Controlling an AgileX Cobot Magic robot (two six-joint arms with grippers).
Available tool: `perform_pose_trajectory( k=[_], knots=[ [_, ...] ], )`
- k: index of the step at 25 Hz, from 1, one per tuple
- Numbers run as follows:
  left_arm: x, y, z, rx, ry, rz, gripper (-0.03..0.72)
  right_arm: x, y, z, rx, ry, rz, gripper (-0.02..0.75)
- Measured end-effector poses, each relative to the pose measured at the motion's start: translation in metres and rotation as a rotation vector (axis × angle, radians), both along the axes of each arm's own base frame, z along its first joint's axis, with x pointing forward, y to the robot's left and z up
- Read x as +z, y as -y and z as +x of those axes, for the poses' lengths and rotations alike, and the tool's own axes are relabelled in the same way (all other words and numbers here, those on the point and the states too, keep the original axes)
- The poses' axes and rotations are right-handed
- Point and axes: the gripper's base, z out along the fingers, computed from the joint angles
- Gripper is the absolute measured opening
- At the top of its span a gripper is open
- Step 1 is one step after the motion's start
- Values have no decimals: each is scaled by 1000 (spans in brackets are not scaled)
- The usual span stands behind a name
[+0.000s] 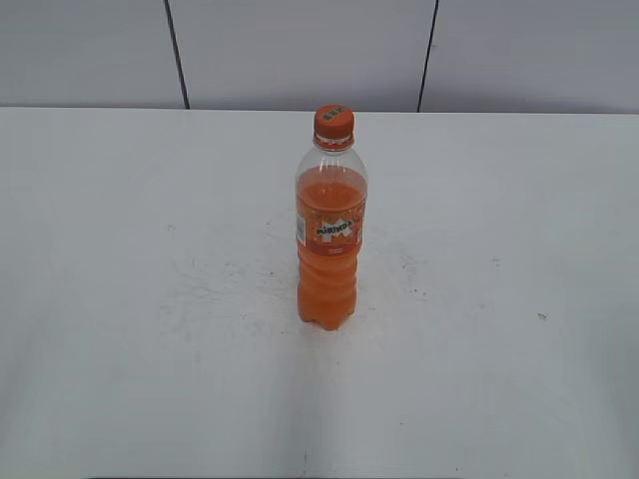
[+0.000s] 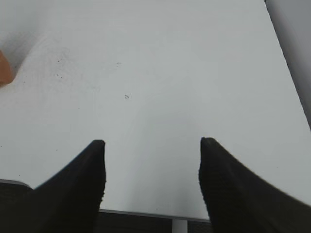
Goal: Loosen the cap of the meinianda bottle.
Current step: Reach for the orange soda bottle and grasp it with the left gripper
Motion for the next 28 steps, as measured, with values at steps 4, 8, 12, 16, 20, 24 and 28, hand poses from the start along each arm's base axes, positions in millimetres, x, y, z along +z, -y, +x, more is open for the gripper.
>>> perform_pose_trajectory(
  k=[4, 8, 12, 16, 20, 24, 28],
  knots=[
    [0, 0, 0, 0, 0, 0, 516, 0, 0, 0, 0, 0, 0, 459],
    [0, 0, 0, 0, 0, 0, 516, 0, 0, 0, 0, 0, 0, 459],
    [1, 0, 0, 0, 4, 0, 516, 0, 0, 0, 0, 0, 0, 459],
    [24, 0, 11, 0, 144, -6, 516, 0, 0, 0, 0, 0, 0, 459],
    [45, 2, 48, -1, 223, -9, 516, 0, 0, 0, 0, 0, 0, 459],
    [56, 5, 108, -5, 267, -11, 516, 0, 0, 0, 0, 0, 0, 459],
    [45, 8, 170, -4, 255, -19, 510, 0, 0, 0, 0, 0, 0, 459]
  ],
)
